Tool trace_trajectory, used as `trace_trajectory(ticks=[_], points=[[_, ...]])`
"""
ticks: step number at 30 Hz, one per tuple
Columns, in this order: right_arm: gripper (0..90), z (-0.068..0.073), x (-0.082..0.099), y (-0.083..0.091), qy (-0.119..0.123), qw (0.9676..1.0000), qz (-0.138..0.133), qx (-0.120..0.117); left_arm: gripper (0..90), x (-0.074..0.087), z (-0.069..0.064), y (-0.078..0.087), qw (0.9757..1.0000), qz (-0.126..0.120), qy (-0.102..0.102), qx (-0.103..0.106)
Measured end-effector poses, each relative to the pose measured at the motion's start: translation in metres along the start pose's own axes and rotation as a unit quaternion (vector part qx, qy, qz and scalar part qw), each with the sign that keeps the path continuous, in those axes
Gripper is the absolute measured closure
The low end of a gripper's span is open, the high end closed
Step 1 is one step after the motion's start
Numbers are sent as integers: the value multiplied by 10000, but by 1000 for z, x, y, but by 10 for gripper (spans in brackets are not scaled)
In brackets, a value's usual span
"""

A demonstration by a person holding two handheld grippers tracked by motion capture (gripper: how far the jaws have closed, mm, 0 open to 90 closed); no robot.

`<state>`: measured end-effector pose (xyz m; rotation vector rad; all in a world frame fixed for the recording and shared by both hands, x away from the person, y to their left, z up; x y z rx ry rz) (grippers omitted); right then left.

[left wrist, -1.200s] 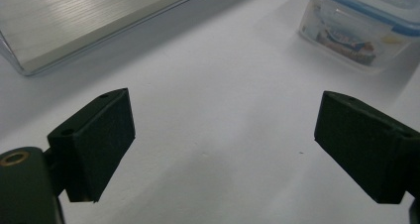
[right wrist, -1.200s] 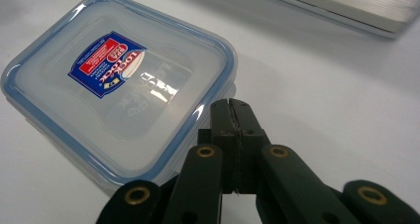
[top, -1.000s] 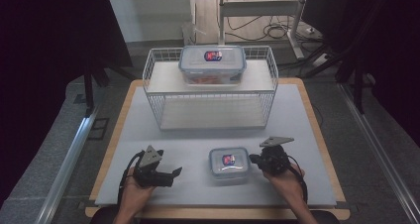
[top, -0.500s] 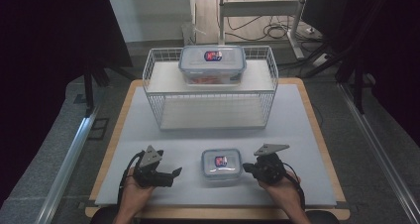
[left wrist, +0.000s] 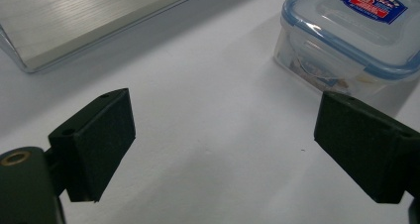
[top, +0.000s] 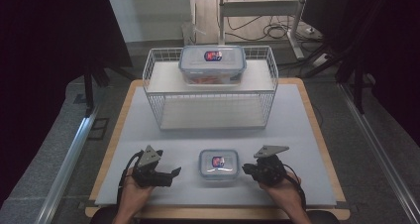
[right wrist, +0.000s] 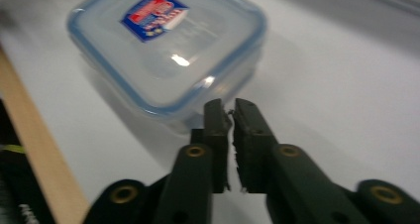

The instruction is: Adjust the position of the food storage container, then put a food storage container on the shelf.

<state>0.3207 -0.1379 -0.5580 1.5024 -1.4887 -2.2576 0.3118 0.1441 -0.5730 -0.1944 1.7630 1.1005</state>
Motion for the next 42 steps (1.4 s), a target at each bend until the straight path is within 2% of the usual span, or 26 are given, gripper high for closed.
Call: trace_trajectory(ticks=[3,5,10,12,17,21,23,33,42], points=[[704,-9,1,3,41,9998,-61,162,88,2,2,0,10000,62,23,25],[642,-14,2,5,51,9998,-79,191,88,3,2,-1,9999,115,5,16],[506,-21,4,6,169,9996,-139,155,82,8,1,-5,9995,307,-102,8],[423,-25,3,7,133,9995,-240,148,80,9,-1,-7,9993,357,-130,33],[266,-32,1,6,144,9986,-499,78,78,10,-2,-8,9990,430,-149,48],[144,-35,2,4,135,9982,-579,16,76,12,-3,-10,9985,509,-175,32],[96,-38,2,3,178,9979,-614,59,75,12,-3,-10,9985,518,-177,37],[76,-42,5,1,72,9986,-515,134,75,11,-4,-10,9987,488,-113,48],[59,-42,3,1,92,9983,-521,226,75,9,-5,-9,9988,478,-30,96]])
Point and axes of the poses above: each handheld gripper's, and its own axes: y roughly backward along the jaws, x roughly out of its underside, z roughly to its left, the point moved 9 cm from there along -y, roughly forward along the jaws, and after that the axes turned 3 degrees about x, right-handed, at the moved point
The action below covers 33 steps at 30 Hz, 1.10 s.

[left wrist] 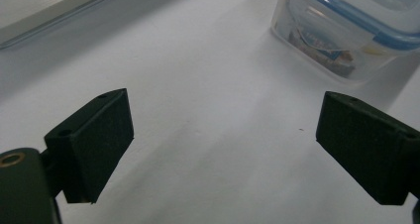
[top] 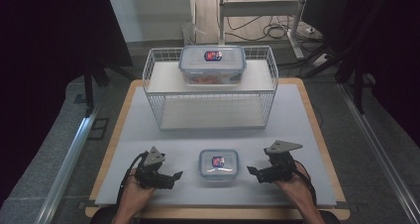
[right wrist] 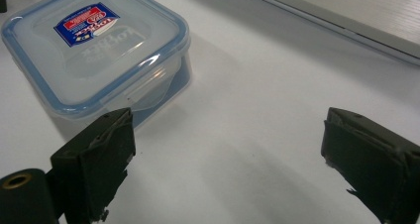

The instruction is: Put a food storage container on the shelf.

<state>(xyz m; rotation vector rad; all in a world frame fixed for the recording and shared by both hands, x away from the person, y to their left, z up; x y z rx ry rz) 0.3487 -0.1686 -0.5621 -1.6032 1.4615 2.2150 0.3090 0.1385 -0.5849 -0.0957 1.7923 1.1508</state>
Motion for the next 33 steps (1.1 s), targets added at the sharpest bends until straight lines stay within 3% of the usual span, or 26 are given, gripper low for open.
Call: trace_trajectory(ticks=[9,11,13,21,28,33], points=[[9,6,-6,0,75,9997,107,205,56,-8,-8,-2,9999,85,-2,58],[8,6,-6,0,37,9997,116,218,49,-11,-12,-2,9998,51,57,172],[9,10,-9,0,-153,9997,186,71,43,-15,-15,-3,9996,13,110,270],[72,20,-14,-2,-130,9995,270,-84,62,-22,-24,-9,9992,51,-5,398],[141,30,-24,-4,-142,9990,240,-355,143,-33,-23,-8,9987,-182,-21,466],[187,36,-26,-9,-237,9980,296,-504,141,-39,-31,-18,9952,-134,248,937]])
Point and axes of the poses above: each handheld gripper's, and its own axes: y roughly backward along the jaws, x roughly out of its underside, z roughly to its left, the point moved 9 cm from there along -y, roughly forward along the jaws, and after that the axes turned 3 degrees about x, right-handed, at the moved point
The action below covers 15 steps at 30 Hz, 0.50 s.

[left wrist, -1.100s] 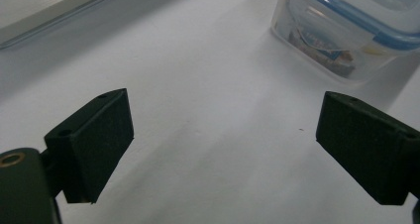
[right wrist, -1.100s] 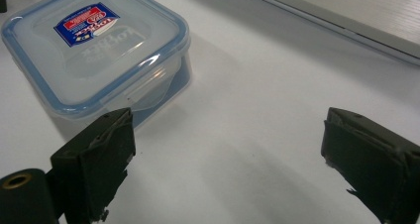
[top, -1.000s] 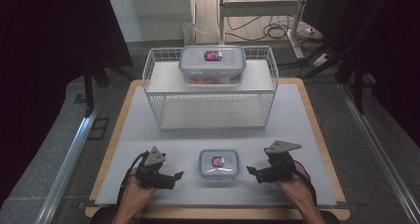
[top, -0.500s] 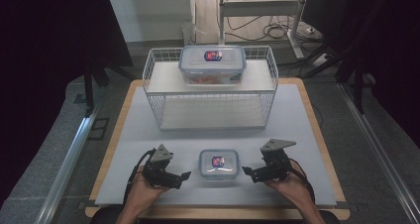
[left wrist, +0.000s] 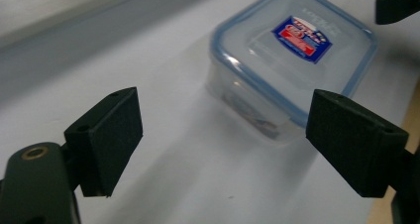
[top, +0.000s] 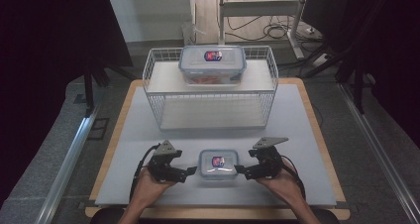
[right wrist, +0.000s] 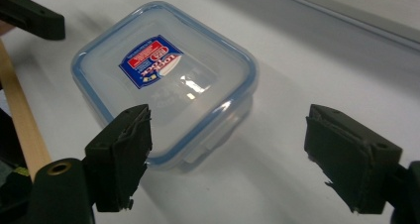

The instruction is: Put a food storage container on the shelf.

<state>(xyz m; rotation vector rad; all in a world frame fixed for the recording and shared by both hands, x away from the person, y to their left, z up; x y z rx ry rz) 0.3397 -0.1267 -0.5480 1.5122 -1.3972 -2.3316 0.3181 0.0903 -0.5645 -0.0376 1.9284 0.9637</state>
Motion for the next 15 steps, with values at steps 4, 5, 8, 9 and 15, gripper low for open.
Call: trace_trajectory(ticks=[4,5,8,9,15], points=[[194,4,0,-9,-172,9996,83,-225,126,-2,-5,-12,9997,168,-5,163],[194,4,0,-9,-172,9996,83,-225,126,-3,-6,-14,9996,169,34,219],[195,6,1,-17,-293,9987,174,-387,133,-6,-7,-24,9986,242,156,442],[195,6,1,-17,-293,9987,174,-387,133,-6,-7,-24,9986,242,156,442],[207,15,2,-28,-565,9943,291,-854,134,-8,-13,-36,9946,305,450,881]])
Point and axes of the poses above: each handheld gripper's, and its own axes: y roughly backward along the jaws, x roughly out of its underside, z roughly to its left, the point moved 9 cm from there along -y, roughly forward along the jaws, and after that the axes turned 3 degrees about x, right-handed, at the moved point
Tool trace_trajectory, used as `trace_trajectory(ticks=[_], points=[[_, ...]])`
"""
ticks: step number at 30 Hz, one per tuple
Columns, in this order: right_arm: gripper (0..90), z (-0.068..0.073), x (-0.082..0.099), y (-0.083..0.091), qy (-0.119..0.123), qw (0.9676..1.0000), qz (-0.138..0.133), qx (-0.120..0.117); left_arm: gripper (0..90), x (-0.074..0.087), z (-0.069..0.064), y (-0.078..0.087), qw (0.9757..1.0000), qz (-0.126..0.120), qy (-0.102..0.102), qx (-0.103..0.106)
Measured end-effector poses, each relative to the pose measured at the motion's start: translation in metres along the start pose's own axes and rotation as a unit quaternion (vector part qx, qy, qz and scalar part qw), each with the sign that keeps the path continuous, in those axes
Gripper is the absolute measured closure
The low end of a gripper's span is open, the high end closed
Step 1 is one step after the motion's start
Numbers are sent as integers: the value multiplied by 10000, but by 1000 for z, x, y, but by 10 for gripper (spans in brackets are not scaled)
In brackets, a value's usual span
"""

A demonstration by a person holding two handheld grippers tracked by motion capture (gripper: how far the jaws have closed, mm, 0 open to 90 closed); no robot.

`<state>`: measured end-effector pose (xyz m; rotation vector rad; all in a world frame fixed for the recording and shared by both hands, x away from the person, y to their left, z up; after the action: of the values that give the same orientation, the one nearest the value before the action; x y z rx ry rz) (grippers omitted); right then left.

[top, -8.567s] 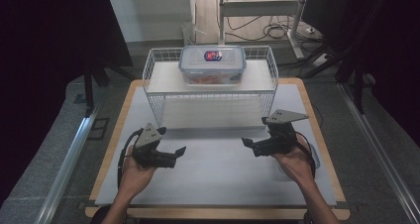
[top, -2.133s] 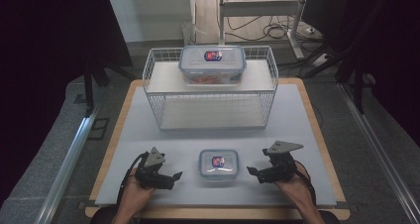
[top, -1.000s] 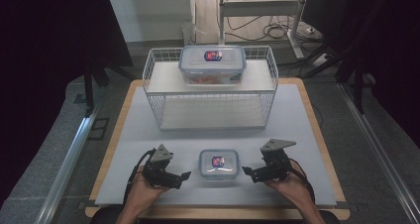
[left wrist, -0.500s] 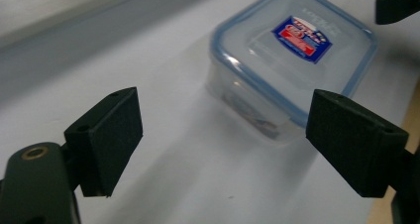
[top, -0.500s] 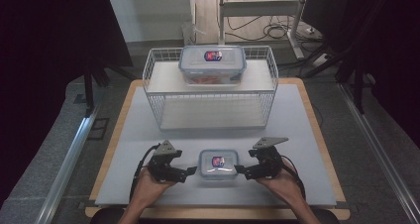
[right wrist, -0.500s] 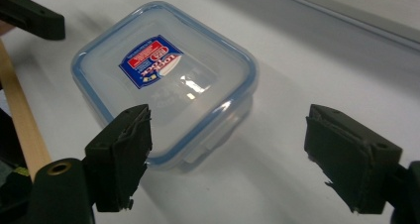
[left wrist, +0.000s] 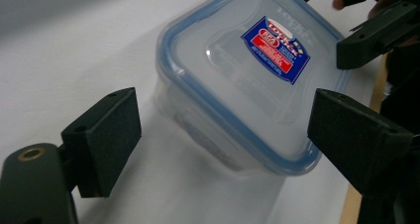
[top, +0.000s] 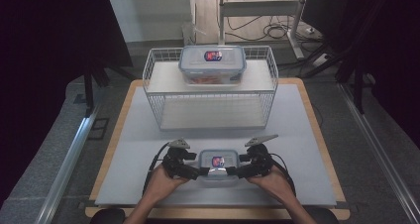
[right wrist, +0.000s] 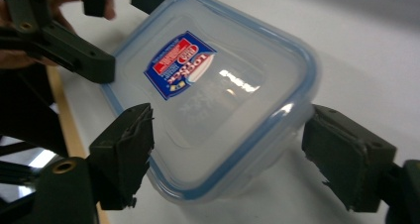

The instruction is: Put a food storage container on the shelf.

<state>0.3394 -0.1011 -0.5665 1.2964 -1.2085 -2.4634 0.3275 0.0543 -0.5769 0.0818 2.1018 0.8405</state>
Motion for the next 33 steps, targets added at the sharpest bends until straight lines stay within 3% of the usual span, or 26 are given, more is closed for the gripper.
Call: trace_trajectory(ticks=[4,9,15,22,27,32,33], points=[[224,-1,2,-1,-186,9997,58,-178,179,0,-4,-5,9997,15,101,237],[263,-1,6,2,-384,9984,186,-364,203,2,-7,-3,9994,83,253,227],[339,0,7,6,-349,9987,159,-343,241,7,-11,1,9992,125,275,257],[450,0,10,14,-483,9975,4,-516,401,12,-14,10,9989,-42,304,340],[516,0,11,20,-629,9954,-145,-701,515,9,-12,17,9965,-358,544,518],[544,0,12,21,-729,9940,-211,-785,530,9,-11,18,9944,-463,685,654],[561,-1,13,22,-880,9913,-268,-939,535,10,-12,18,9938,-458,717,719]])
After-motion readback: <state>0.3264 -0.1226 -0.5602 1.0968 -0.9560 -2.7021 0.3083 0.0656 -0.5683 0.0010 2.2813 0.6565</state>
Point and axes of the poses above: each handheld gripper's, and its own axes: y roughly backward along the jaws, x roughly out of its underside, z roughly to its left, the point moved 9 cm from there along -y, roughly forward along the jaws, and after that the axes turned 3 degrees about x, right-handed, at the moved point
